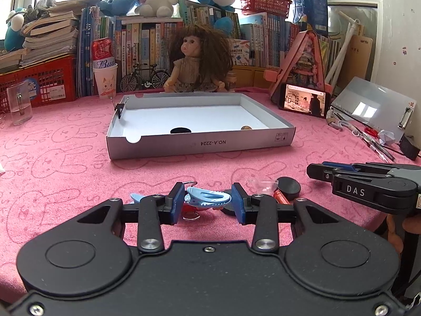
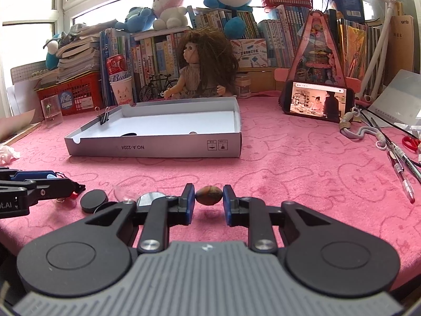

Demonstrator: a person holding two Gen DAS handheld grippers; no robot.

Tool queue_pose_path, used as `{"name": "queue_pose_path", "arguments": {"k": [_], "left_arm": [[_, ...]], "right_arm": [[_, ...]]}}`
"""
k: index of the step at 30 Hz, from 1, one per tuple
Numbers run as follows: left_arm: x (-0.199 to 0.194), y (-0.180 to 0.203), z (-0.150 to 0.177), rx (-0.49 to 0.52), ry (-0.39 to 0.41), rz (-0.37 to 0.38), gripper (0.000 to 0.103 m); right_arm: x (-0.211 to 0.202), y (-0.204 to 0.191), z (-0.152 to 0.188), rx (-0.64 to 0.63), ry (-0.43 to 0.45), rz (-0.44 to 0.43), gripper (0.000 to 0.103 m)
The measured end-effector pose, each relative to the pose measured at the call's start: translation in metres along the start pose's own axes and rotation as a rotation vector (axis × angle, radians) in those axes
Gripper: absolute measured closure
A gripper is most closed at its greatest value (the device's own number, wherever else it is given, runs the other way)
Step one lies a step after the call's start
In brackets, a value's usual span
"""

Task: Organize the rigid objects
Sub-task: 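Grasp the light-blue hair clip with the left tool while the right grasps a hazelnut, then carry the clip with the left tool into the tray while the right carries the hazelnut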

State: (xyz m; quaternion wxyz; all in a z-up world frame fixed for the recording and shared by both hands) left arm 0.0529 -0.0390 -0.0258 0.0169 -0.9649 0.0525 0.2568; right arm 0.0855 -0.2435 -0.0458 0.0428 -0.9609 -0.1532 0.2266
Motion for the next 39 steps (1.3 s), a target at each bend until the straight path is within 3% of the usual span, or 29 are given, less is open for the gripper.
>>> {"name": "queue_pose_path", "arguments": {"k": [39], "left_arm": [[0.036,-0.019,-0.053,-0.049,0.059,-0.066,0.066]], "right_arm": [[0.02,0.012,-0.034,0.036,0.042,0.006,0.076]]}}
Point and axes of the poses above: each gripper's, at about its wrist camera, not at the fingertips, and x roughly the way its jaws point, y to its right, z to its underside, the point moved 8 cm from there along x, roughly the way its jaws point, and after that the axes turned 8 degrees about -z, right-handed, at the moved point
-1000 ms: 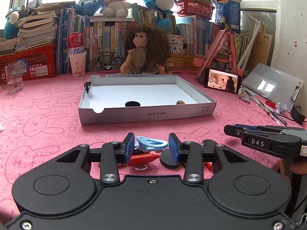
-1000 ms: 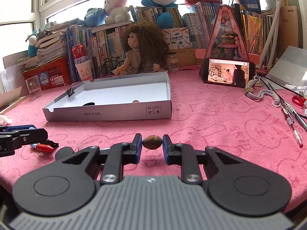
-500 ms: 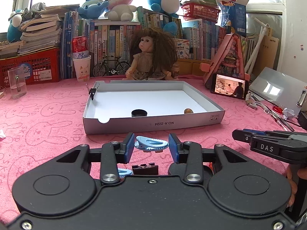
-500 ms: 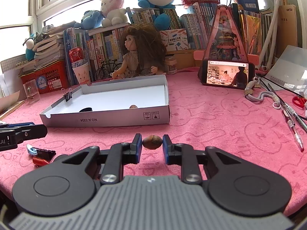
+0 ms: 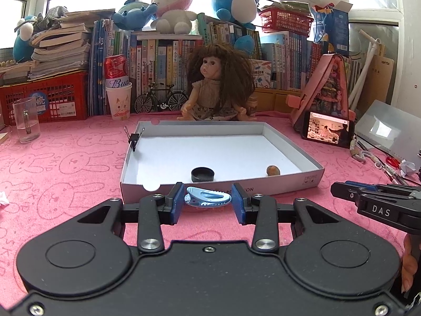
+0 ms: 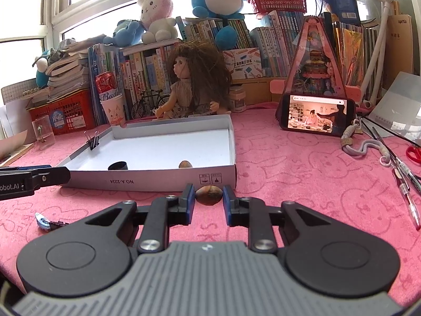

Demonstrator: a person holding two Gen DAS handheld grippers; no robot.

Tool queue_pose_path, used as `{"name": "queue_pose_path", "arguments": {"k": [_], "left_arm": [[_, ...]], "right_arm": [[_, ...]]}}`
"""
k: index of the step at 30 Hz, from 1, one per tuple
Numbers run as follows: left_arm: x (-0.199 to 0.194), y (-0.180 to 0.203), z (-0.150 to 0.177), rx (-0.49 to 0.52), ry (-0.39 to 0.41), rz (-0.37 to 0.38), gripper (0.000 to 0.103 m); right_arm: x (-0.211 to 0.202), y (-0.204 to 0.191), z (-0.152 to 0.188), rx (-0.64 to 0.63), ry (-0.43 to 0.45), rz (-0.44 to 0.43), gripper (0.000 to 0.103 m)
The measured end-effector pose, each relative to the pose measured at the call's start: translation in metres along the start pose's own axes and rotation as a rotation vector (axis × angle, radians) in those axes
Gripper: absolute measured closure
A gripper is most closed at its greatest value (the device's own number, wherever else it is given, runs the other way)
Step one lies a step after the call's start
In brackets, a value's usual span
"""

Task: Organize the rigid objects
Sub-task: 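Carry the clip with the left tool into the tray while the right carries the hazelnut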

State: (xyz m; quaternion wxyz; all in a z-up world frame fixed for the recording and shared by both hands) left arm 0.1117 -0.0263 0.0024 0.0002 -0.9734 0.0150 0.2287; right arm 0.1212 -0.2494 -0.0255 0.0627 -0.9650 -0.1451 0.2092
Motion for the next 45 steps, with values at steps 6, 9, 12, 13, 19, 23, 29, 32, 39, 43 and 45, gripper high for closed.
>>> {"name": "queue_pose_path", "arguments": {"k": [6,9,12,13,19,23,29,32,39,43,45], "left_arm": [[0.012,-0.007,-0.012,-0.017,0.007,-0.013,0.066],[0.018,-0.009,-0.016,-0.019,0.006,-0.019,0.066],[0.025,-0.01,-0.02,-0.027,0.006,-0.024,0.066],[0.027,-0.01,-0.021,-0.03,0.006,-0.025,0.066],[0.041,-0.015,-0.029,-0.04,0.005,-0.035,0.066],[0.054,-0.018,-0.034,-0.051,-0.008,-0.038,0.066],[0.078,-0.022,-0.036,-0.075,-0.047,-0.053,0.066],[0.09,-0.026,-0.036,-0.094,-0.074,-0.065,0.066],[0.114,-0.034,-0.031,-0.102,-0.127,-0.095,0.066],[0.123,-0.035,-0.028,-0.1,-0.153,-0.103,0.066],[0.126,-0.035,-0.026,-0.095,-0.172,-0.109,0.066]], "right_arm": [[0.006,0.003,-0.009,0.006,0.008,-0.008,0.076],[0.01,0.003,-0.012,0.008,0.008,-0.012,0.076],[0.014,0.003,-0.015,0.006,0.012,-0.013,0.076],[0.016,0.003,-0.017,0.006,0.013,-0.013,0.076],[0.025,0.003,-0.024,0.017,0.011,-0.022,0.076],[0.033,0.002,-0.029,0.003,0.013,-0.021,0.076],[0.047,0.004,-0.038,0.003,0.009,-0.02,0.076],[0.056,0.005,-0.042,-0.006,0.0,-0.015,0.075],[0.082,0.011,-0.041,0.017,-0.059,-0.013,0.075],[0.094,0.013,-0.037,0.031,-0.107,-0.008,0.075],[0.099,0.013,-0.035,0.037,-0.145,-0.015,0.075]]}}
Point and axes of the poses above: each gripper's, at about its wrist camera, not at the fingertips, and x roughly the way its jaws point, y to its right, z to its underside, the point moved 8 cm from there along x, roughly the way its jaws point, and after that the axes turned 8 degrees about -z, right-handed, at the moved point
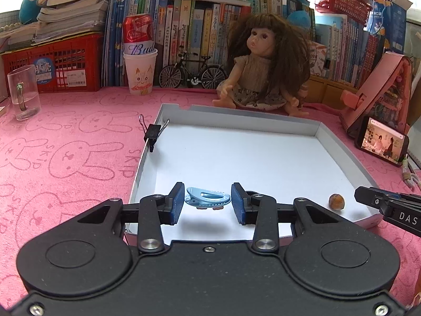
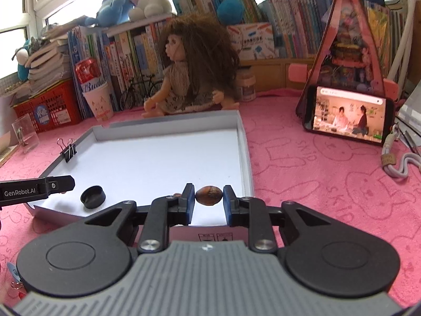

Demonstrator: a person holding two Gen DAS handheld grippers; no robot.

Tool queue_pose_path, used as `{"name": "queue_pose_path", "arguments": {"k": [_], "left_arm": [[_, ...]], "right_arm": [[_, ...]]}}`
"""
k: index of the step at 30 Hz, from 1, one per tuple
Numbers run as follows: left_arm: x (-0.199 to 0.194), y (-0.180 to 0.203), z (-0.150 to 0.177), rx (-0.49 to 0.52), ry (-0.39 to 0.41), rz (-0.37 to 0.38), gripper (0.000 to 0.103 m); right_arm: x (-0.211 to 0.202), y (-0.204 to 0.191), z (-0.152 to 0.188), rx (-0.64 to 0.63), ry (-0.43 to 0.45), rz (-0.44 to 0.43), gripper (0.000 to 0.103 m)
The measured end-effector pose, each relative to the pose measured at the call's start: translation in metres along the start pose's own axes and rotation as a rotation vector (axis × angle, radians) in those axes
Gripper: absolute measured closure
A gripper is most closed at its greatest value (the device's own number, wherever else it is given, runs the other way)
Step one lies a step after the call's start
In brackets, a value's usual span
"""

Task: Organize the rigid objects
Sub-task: 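Carry the clip with the left tool into the tray while the right carries the hazelnut, then lift both open tools out of the white tray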

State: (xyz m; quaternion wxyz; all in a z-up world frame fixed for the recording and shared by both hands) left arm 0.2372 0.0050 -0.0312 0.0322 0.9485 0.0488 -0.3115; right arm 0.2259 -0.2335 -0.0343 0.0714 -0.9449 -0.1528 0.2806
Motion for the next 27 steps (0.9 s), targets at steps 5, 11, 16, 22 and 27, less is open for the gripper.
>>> {"name": "queue_pose_path", "arguments": {"k": [5,11,16,22,27], "left_arm": [[0.008,-0.002,0.001,-0.015,-0.037,-0.008,0.066],[0.012,-0.002,0.002,-0.004,-0.048,-0.013,0.066],[0.007,0.0,0.002,-0.004,-0.038,0.003,0.061],[-0.011,0.003,-0.001,0.012,0.0,0.022,0.047],[-0.034,0.005,0.003,0.042,0.037,0.043,0.036]], "right_arm": [[0.009,0.0,-0.004,-0.005,-0.049,0.013,0.074],[0.009,0.007,-0.008,0.037,-0.043,0.007,0.072],[0.003,0.005,-0.008,0.041,-0.028,-0.008,0.071],[-0.011,-0.005,-0.01,0.004,0.011,-0.036,0.048],[-0.026,-0.016,-0.008,-0.036,0.041,-0.067,0.035]]}}
Point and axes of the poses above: each gripper's, at about its wrist camera, not at the fingertips, and x roughly the way its jaws point, y to its right, z to its underside, the point moved 8 cm from there along x, roughly the way its jaws point, and after that the axes turned 8 degrees about -z, right-handed, at the moved point
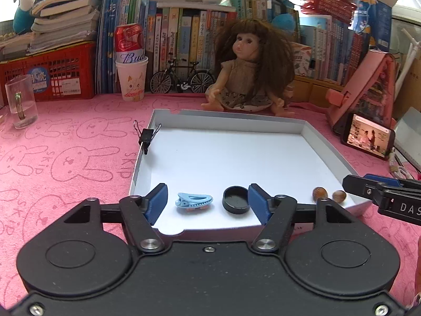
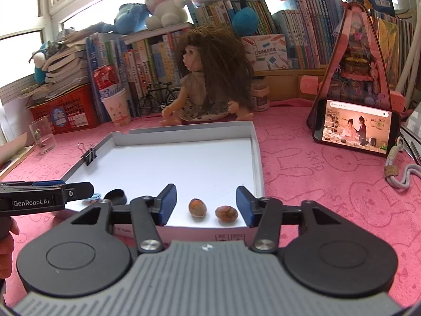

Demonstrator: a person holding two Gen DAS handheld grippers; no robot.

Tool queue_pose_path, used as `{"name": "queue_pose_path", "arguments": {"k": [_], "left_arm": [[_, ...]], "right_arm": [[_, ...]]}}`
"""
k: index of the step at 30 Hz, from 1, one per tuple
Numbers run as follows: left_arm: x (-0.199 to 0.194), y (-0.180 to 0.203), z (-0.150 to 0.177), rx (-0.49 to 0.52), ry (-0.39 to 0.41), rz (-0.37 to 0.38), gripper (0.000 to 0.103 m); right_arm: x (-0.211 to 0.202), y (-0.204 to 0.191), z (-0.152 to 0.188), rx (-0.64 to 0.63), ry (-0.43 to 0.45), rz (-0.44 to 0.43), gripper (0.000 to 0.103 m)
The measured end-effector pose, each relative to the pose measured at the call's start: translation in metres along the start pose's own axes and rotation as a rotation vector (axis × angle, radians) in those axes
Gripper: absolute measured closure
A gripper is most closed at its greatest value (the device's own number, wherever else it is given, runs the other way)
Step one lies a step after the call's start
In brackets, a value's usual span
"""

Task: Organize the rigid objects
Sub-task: 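Lift both open tools out of the white tray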

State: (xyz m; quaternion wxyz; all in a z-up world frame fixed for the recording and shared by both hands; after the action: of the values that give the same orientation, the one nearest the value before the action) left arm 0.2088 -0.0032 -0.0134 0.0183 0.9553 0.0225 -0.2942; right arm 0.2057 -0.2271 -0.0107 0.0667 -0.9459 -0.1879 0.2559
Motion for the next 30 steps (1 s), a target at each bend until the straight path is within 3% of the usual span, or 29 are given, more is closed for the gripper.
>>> {"name": "queue_pose_path", "arguments": {"k": [9,30], "left_arm": [[-0.039,0.005,0.018,0.034,0.045,0.034,0.03],[-0.078,-0.005,0.068,0.059,0.075,0.056,0.027]], "right_arm": [[-0.025,-0.018,0.013,-0.077,0.03,-0.035,0.018],[-0.053,-0.019,0.063,-0.067,0.01,-0.042,0.015]]}}
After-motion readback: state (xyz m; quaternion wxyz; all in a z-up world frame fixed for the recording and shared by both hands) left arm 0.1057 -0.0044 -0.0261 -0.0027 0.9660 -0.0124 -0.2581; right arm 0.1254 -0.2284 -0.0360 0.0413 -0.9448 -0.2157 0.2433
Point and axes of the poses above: each gripper's, at about its wrist camera, not at the fingertips, and x roughly the way its jaws point, y to its right, z to its underside, the point moved 8 cm from there along x, roughly the way its jaws point, and after that the axes turned 8 degrees about -z, right-handed, at the moved point
